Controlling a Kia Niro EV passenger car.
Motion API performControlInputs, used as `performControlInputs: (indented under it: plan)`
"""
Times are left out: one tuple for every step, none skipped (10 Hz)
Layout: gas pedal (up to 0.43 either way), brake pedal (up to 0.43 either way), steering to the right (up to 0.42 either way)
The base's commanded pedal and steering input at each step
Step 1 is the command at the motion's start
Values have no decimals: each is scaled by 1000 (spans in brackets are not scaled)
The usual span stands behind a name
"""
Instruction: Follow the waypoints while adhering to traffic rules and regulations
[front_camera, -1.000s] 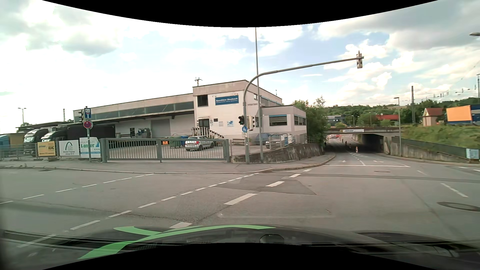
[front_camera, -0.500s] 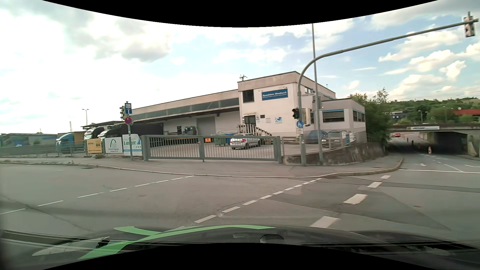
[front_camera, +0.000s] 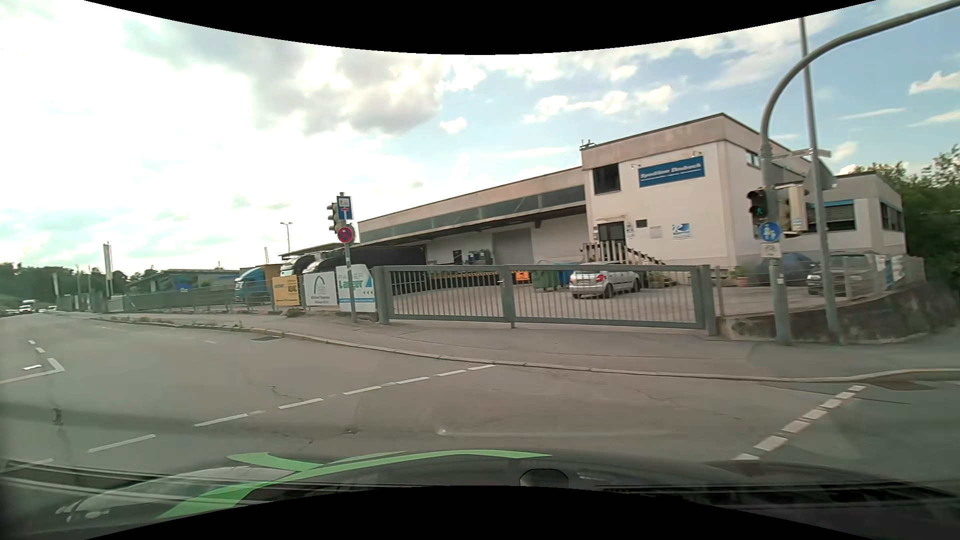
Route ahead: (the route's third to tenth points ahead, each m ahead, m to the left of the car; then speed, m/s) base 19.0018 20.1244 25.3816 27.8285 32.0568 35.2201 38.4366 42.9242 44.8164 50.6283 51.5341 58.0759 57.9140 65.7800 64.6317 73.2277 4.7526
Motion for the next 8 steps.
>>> performControlInputs:
  plan:
    - [87, 0, -434]
    - [79, 0, -434]
    - [79, 0, -433]
    - [79, 0, -433]
    - [130, 0, -432]
    - [150, 0, -426]
    - [150, 0, -417]
    - [150, 0, -404]
